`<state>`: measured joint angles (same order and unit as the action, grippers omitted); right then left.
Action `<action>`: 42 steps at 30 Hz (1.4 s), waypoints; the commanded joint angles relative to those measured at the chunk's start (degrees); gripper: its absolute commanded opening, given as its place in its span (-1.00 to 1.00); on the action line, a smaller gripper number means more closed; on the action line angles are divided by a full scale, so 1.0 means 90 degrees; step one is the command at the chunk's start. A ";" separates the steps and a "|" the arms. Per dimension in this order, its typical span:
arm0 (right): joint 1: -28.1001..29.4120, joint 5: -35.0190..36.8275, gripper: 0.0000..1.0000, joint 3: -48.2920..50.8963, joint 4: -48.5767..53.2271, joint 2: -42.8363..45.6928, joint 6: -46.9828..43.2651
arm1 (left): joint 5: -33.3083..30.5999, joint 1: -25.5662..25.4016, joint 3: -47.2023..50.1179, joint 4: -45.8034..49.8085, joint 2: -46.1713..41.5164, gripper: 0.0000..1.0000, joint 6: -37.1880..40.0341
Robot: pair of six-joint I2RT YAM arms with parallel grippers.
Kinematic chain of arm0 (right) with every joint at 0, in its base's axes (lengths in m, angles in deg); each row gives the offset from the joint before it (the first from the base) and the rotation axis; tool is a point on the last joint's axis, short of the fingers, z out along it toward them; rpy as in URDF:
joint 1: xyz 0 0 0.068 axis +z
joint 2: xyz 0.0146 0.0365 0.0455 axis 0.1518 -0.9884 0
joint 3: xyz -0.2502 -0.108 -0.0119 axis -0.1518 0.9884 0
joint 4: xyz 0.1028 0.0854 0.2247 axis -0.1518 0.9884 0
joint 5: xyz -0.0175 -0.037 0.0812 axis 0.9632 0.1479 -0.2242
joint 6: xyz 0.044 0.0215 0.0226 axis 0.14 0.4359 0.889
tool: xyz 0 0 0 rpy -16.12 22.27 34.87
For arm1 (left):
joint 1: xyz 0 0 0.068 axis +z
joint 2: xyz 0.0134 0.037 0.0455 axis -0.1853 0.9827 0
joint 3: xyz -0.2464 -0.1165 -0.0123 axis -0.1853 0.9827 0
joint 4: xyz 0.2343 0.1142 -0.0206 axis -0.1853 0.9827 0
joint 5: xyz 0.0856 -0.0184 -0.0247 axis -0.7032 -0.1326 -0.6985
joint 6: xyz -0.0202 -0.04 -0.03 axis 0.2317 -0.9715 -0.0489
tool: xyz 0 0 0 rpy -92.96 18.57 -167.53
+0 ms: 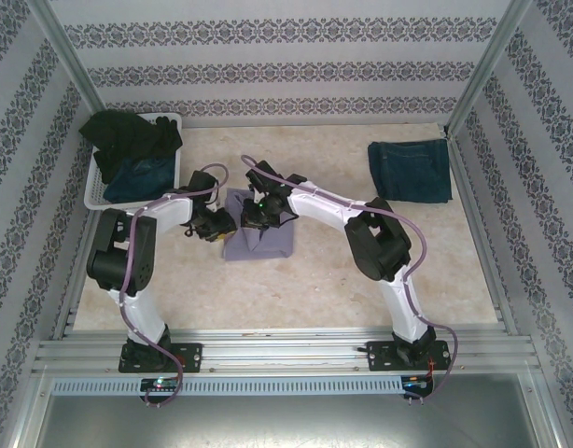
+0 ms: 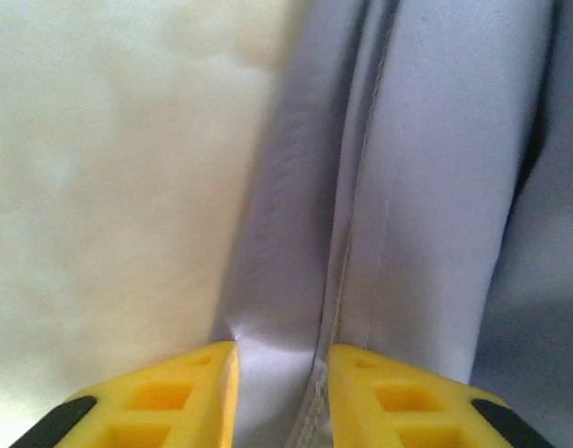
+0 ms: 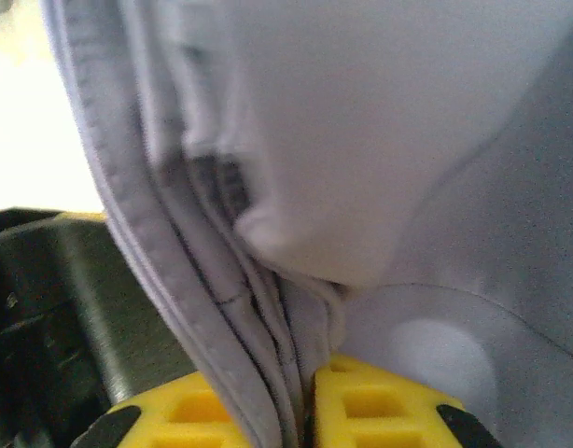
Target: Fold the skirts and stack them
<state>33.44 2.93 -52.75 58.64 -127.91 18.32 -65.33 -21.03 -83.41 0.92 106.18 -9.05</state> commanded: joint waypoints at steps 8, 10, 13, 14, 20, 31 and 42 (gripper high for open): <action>0.0131 -0.0836 0.01 0.0407 -0.1907 0.0555 0.0364 | -0.2231 0.0333 -0.0202 0.1606 -0.1448 -0.06 -0.0449; 0.0042 -0.0567 0.11 0.0517 -0.1844 0.0840 0.0161 | -0.2417 0.0361 -0.0134 0.1648 -0.1766 -0.04 -0.0479; -0.0319 0.0152 0.47 0.0899 -0.1843 0.1247 -0.0215 | -0.1705 0.0335 0.0079 0.1262 -0.2239 -0.04 -0.0397; -0.0514 0.0223 0.68 0.1004 -0.1930 0.1296 -0.0344 | -0.1262 0.0272 0.0175 0.1019 -0.2340 -0.04 -0.0379; -0.1319 -0.0938 0.95 0.0432 -0.2076 0.0531 -0.0959 | 0.0129 -0.0682 0.0486 -0.0606 -0.2093 -0.21 -0.0880; -0.1443 -0.1603 0.95 -0.0828 -0.1739 -0.1027 -0.0909 | 0.0129 -0.1418 0.0432 -0.1125 -0.0191 -0.41 -0.1707; -0.1526 0.0066 0.95 0.3362 -0.3040 0.1257 0.1315 | -0.0940 -0.1173 -0.0081 0.0022 0.0190 -0.23 0.0057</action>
<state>19.23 -4.57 -33.16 34.81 -122.31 20.26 -67.38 -32.61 -80.27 -6.31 104.09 -16.81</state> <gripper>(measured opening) 0.973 0.381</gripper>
